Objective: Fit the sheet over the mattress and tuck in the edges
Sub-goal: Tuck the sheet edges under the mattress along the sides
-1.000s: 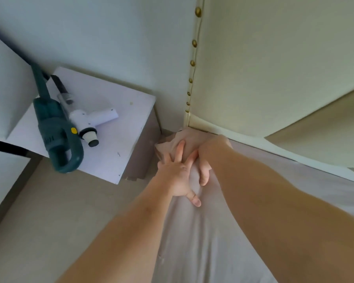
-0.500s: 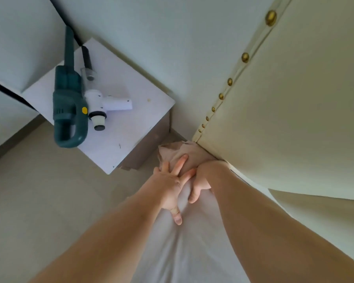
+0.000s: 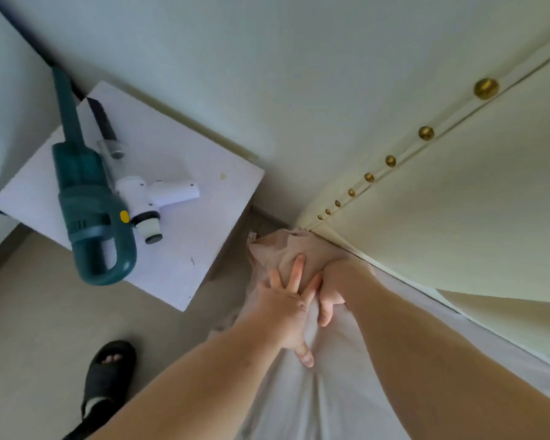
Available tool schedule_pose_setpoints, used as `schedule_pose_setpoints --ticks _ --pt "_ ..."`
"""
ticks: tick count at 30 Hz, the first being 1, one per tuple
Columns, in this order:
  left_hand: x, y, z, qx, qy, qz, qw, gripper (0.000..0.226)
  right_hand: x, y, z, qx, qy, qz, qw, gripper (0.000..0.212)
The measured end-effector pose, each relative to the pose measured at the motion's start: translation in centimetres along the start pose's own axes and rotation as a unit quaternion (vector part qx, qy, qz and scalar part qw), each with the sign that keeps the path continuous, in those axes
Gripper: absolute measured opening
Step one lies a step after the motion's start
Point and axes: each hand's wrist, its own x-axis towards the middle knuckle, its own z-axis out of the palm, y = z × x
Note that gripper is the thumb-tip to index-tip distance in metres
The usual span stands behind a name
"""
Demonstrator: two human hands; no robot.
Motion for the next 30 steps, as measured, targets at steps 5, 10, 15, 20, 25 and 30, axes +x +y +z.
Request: schedule_pose_setpoints --ticks 5,10,15,20,25,30 --pt "0.0 -3.0 -3.0 0.123 -0.054 0.082 0.987 0.166 -1.4 -2.7 -0.1 0.023 0.054 0.129 0.99 0.054" --pt "1.0 -6.6 -4.4 0.155 -0.032 0.183 0.97 0.151 0.0 -5.6 2.2 0.148 0.113 0.268 0.945 0.04" --pt "1.7 -7.2 -3.5 0.137 -0.045 0.2 0.969 0.149 1.2 -6.0 3.7 0.176 0.156 0.332 0.913 0.039" --pt "2.3 -7.4 -3.5 0.131 -0.061 0.216 0.966 0.138 2.1 -6.3 4.7 0.235 0.2 0.357 0.882 0.039" --pt "1.6 -8.0 -4.4 0.029 -0.065 0.232 0.97 0.11 0.8 -6.3 6.0 0.309 0.263 0.341 0.848 0.042" --pt "1.6 -9.6 -6.4 -0.108 0.096 0.204 0.968 0.041 -3.0 -6.1 4.8 0.354 0.341 0.221 0.842 0.036"
